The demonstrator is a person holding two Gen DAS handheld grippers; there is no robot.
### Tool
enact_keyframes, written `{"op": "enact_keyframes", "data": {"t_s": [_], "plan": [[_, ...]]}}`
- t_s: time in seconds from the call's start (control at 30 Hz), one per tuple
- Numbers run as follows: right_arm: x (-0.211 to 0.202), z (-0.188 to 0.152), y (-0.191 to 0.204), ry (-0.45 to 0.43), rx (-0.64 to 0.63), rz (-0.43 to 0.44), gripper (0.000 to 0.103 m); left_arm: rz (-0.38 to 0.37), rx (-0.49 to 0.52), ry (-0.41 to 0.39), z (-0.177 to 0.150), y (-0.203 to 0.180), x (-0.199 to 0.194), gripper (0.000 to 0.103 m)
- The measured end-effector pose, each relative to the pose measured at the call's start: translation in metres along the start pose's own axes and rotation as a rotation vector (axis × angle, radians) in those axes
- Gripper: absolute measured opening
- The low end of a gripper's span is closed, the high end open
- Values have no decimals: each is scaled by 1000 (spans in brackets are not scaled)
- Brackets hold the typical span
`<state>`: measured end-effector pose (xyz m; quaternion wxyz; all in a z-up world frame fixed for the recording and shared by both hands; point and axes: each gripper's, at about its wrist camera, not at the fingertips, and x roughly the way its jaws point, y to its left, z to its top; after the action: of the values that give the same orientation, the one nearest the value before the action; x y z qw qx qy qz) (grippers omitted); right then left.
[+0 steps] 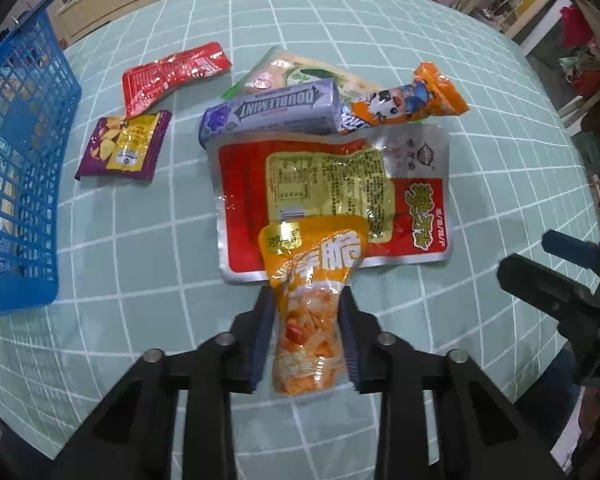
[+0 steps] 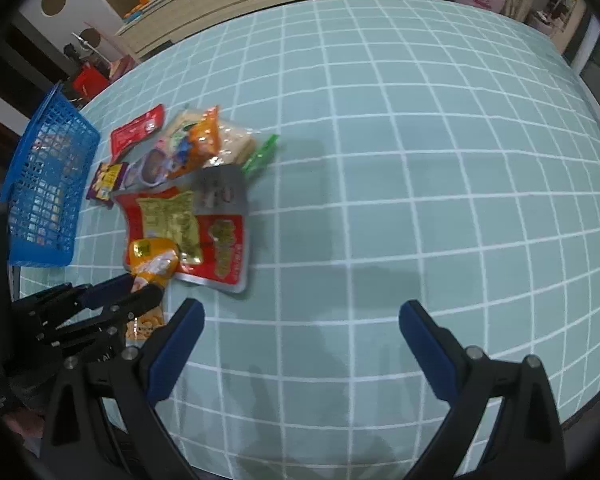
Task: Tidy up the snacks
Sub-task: 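Grasp the orange-yellow snack bag with the left tool, then grasp the red-and-yellow sausage pack with the right tool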
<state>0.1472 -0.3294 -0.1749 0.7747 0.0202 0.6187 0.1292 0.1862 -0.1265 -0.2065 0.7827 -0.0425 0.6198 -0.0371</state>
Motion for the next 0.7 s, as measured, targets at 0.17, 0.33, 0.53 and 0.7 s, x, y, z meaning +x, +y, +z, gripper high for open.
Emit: {"op": "enact_keyframes", "data": {"t_s": [0.17, 0.33, 0.53, 0.7], "plan": [[7, 5, 14, 9, -17, 45, 100, -33, 0, -30, -12, 18, -23, 16], [14, 13, 36, 7, -64, 48, 100, -36, -13, -70, -12, 42, -46, 14], [24, 19, 68, 15, -186, 14, 100, -33, -43, -80, -14, 73, -55, 14], [37, 29, 66, 35, -141, 23, 100, -39, -57, -95, -21, 83, -59, 14]]}}
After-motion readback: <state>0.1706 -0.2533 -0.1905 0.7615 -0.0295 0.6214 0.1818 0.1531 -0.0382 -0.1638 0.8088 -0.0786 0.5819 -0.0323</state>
